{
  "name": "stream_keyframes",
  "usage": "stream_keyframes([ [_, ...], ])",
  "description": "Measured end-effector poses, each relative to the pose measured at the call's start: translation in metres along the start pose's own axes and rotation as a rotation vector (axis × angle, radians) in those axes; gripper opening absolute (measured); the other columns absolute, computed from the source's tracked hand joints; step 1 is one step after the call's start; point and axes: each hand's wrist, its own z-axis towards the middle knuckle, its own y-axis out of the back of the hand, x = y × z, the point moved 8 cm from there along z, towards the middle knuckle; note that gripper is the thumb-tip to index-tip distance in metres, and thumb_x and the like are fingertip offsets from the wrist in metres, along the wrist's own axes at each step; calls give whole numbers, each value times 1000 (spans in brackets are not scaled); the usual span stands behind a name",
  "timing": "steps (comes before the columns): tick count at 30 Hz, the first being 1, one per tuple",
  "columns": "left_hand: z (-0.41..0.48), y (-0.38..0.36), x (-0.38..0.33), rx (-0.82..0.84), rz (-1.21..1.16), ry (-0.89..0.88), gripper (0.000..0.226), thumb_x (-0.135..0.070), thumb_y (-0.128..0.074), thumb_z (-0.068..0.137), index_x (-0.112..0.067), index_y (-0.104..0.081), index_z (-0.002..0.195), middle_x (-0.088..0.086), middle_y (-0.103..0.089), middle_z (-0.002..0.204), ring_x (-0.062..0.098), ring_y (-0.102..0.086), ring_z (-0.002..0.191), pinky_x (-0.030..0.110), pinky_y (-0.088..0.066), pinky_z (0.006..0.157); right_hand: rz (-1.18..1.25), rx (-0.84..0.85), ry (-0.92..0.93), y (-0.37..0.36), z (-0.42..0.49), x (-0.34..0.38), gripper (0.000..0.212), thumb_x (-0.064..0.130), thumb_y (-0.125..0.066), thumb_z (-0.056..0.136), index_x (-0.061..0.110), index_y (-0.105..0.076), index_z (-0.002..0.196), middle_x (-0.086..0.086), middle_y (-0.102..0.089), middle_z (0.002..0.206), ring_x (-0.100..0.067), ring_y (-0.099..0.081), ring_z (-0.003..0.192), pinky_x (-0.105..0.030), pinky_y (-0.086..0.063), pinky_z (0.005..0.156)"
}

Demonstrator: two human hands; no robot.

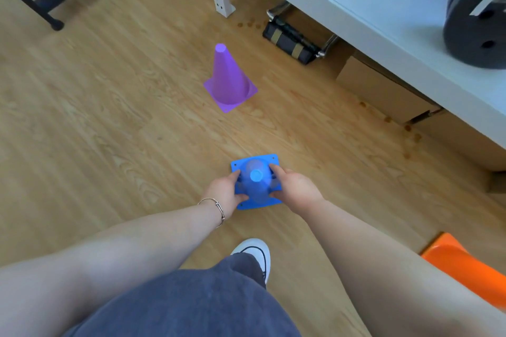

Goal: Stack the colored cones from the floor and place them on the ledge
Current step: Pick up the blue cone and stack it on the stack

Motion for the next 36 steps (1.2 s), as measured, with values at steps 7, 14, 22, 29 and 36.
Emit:
stream_keyframes([
  [7,-10,8,-66,-36,-101,-187,72,-27,-78,77,-23,-48,142,1,-60,138,17,-56,127,30,-42,106,139,-209,-8,42,-55,-49,74,34,-73,84,21,-37,148,1,-47,146,-21,-49,129,-31,-40,101],
  [14,-40,17,-183,-30,-107,-404,72,-19,-81,74,-18,-52,139,4,-65,130,13,-61,120,26,-43,105,261,-433,-77,99,-141,-110,73,36,-76,81,22,-43,144,2,-54,136,-18,-57,120,-39,-47,100],
  [22,-90,5,-296,26,-19,-572,72,-24,-81,74,-23,-52,139,-2,-65,129,9,-62,117,30,-45,108,392,-614,-130,137,-245,-166,67,35,-80,77,26,-51,137,5,-58,130,-11,-62,112,-37,-51,97],
  [29,-136,-36,-362,64,76,-694,67,-27,-80,75,-28,-54,137,-6,-67,127,4,-63,115,31,-47,107,410,-684,-226,138,-329,-210,70,38,-79,77,28,-50,139,4,-60,129,-14,-63,109,-38,-52,95],
  [36,-177,-107,-429,133,117,-798,66,-23,-78,78,-25,-52,139,-5,-65,131,8,-61,118,30,-47,106,595,-760,-400,111,-409,-264,63,29,-81,77,34,-54,134,8,-64,124,-12,-65,104,-33,-54,92],
])
